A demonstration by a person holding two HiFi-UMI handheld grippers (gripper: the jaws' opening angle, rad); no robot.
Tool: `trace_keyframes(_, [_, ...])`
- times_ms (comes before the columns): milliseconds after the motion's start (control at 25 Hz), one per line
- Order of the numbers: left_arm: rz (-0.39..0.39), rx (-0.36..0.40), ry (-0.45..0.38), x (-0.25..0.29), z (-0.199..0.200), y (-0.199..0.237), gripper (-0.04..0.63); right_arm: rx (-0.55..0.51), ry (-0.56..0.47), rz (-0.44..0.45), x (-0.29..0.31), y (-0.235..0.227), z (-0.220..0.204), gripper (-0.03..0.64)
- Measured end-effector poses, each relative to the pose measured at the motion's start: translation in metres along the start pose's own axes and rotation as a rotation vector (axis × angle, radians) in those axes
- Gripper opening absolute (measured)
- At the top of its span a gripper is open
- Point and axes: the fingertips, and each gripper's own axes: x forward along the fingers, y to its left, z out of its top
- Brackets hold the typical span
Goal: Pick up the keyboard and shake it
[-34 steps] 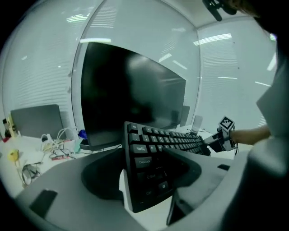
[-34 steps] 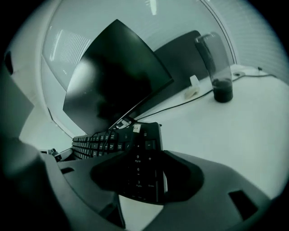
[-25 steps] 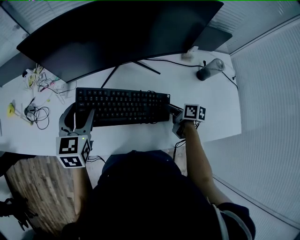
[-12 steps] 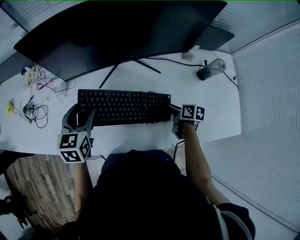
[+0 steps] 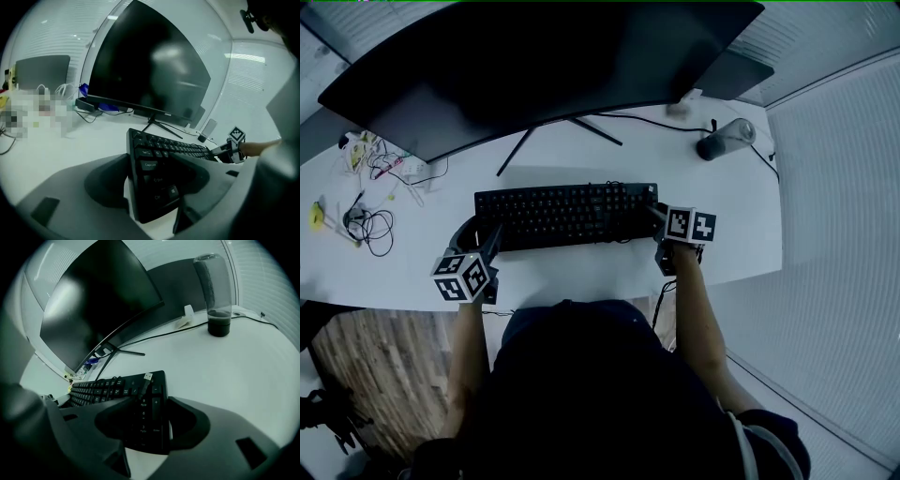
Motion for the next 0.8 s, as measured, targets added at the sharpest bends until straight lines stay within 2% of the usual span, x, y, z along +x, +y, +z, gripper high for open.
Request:
trace_keyframes(200, [-0.009, -0.065, 0.045, 0.023, -0.023, 0.021, 0.264, -0.050, 0.019, -0.046, 0.011, 0.000, 0.005, 0.225])
trace_keyframes(320, [-0.005, -0.079, 0.062, 0.032, -0.027, 0.029, 0.264, -0.066, 0.026, -0.064, 0.019, 0.001, 0.009, 0.225])
trace_keyframes(600, [0.010, -0.068, 0.085, 0.042, -0.032, 0.034, 0.264, -0.082, 0.000, -0.086, 0.025, -0.001, 0.012, 0.227])
trace_keyframes(720, [0.050, -0.043, 0.092, 0.041, -0.031, 0.038, 0.267, -0.081, -0.021, -0.087, 0.025, 0.000, 0.013, 0.227])
trace_keyframes(800, [0.091, -0.033, 0.101, 0.037, -0.029, 0.040, 0.296, -0.094, -0.040, -0.110, 0.021, -0.001, 0.015, 0.242])
